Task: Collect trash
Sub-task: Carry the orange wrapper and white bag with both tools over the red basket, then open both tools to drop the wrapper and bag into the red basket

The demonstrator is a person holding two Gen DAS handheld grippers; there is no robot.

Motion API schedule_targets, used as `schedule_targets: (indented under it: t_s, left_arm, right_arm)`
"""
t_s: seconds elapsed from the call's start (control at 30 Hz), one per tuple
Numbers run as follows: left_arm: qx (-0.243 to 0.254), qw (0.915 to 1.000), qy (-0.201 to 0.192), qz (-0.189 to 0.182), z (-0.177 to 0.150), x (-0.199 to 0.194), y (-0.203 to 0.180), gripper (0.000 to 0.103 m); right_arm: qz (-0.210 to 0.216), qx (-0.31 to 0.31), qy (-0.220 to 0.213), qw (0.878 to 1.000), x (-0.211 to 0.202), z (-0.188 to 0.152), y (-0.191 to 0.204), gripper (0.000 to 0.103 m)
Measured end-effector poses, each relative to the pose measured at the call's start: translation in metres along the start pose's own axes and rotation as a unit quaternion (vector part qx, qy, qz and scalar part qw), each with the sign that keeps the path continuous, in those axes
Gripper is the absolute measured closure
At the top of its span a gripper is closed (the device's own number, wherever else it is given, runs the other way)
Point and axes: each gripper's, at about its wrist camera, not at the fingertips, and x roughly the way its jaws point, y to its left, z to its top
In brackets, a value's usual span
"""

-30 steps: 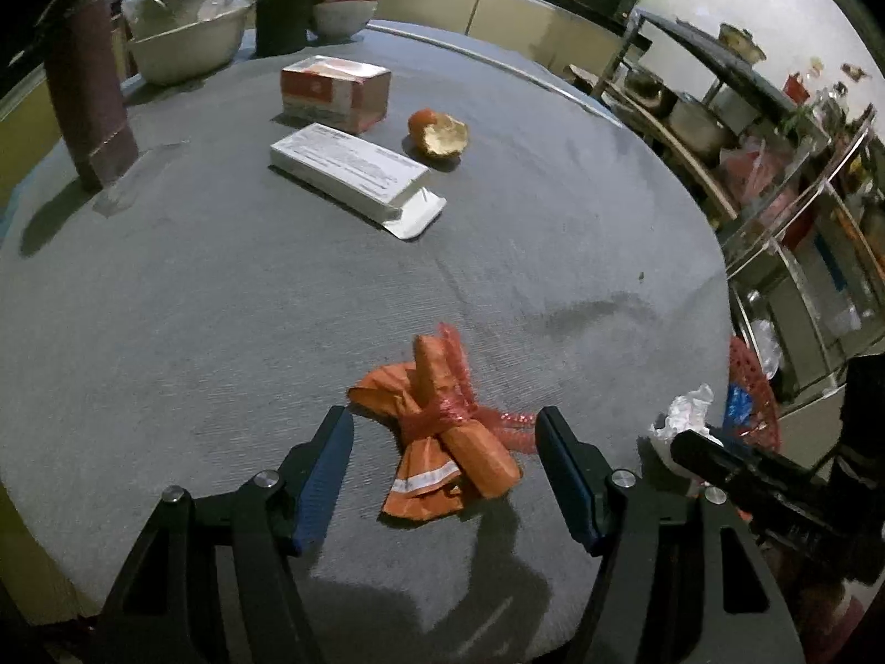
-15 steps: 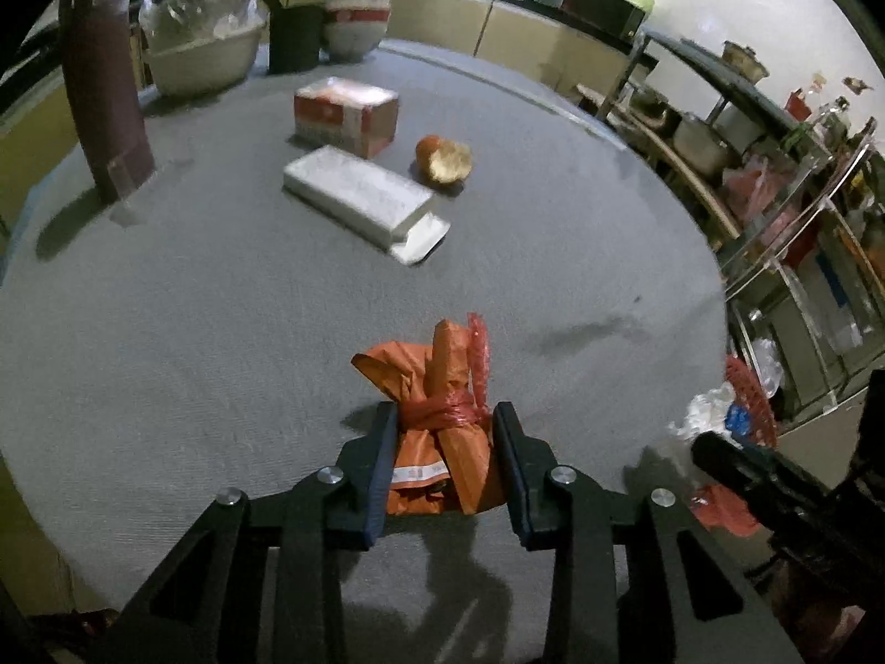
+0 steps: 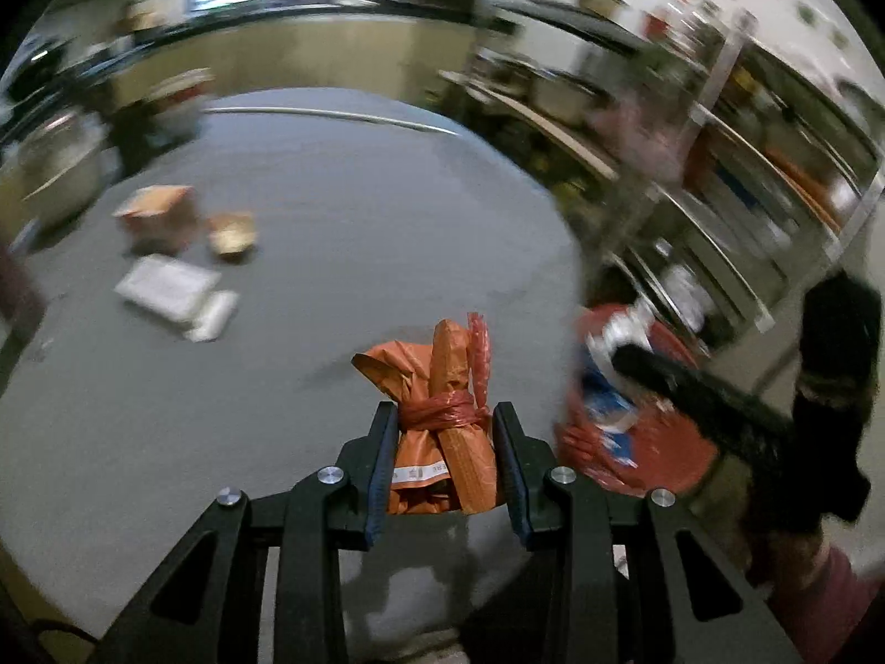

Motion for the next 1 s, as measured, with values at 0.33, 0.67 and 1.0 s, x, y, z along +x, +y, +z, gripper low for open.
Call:
schedule_targets:
  t_s: [0.33,0.67,1.0]
  left_arm:
    - [0.131,0.9849,0.070,-0.090,0.014,0.063,-0.118,0.066]
    - [0.170,0.9704,0.119,-0.124,0.011,0.108,-0.184,0.059]
    - [0.155,0.9784,0.086,-0.108,0.015,0.084,-0.147,0.041]
  right_arm:
    - [-0.092,0.148,-0.053,0.983,-0.073,-0.008,-0.129,0.063]
    - [-0.100,0.231,-0.039,0.967,-0.085,-0.032,-0.179,0.051]
    - [-0.085,0.218,-0.068,0.970,-0.092,-0.021,-0.161,0.039]
